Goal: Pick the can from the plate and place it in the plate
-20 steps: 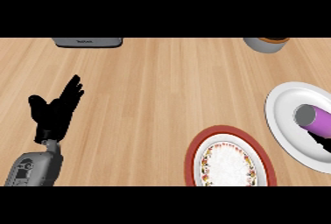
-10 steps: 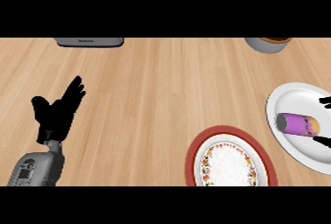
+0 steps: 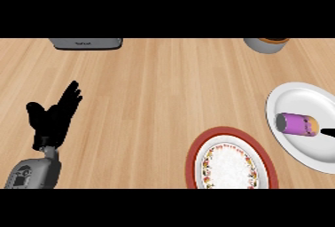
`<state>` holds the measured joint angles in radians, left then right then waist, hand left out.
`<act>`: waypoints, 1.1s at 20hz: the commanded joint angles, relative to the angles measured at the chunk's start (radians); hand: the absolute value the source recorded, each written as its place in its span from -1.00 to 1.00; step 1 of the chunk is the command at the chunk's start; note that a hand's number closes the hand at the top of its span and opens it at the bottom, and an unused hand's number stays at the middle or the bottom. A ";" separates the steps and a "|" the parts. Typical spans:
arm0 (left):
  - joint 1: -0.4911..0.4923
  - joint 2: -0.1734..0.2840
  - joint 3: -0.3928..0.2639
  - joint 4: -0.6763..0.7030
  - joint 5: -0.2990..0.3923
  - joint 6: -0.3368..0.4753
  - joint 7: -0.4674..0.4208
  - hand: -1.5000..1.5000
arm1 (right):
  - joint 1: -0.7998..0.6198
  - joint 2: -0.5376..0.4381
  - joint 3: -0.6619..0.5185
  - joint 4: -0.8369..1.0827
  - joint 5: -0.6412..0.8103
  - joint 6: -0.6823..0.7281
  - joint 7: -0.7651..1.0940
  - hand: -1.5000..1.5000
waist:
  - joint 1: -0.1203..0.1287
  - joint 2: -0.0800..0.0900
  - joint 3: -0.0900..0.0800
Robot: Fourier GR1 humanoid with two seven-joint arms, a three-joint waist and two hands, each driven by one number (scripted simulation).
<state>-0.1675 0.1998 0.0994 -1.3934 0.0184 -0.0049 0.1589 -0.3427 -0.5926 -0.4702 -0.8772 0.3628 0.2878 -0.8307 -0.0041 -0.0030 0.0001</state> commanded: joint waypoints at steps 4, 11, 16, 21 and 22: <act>-0.001 0.014 0.014 0.013 0.001 -0.010 -0.010 0.00 | 0.053 -0.013 -0.099 -0.049 -0.245 0.285 0.182 -1.00 | -0.017 -0.003 -0.002; -0.051 0.003 0.006 -0.010 -0.004 0.007 0.055 0.00 | 0.086 -0.117 -0.108 -0.004 -0.388 0.525 0.344 -1.00 | -0.006 0.002 0.000; 0.013 0.000 0.003 -0.030 -0.009 -0.009 0.005 0.00 | 0.075 -0.150 -0.095 0.128 -0.362 0.489 0.162 -1.00 | 0.011 0.007 0.002; -0.025 -0.011 0.011 0.033 -0.017 -0.001 -0.036 0.00 | 0.052 -0.216 -0.074 0.191 -0.366 0.498 0.127 -1.00 | 0.010 0.008 0.002; -0.029 0.011 0.021 0.012 0.005 -0.027 -0.006 0.00 | 0.049 -0.265 -0.089 0.261 -0.364 0.515 0.088 -1.00 | 0.020 0.011 0.004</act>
<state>-0.1770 0.1983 0.1081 -1.3970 0.0127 -0.0162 0.1549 -0.2895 -0.7865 -0.5532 -0.7384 -0.0110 0.6532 -0.5544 0.0066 0.0042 0.0019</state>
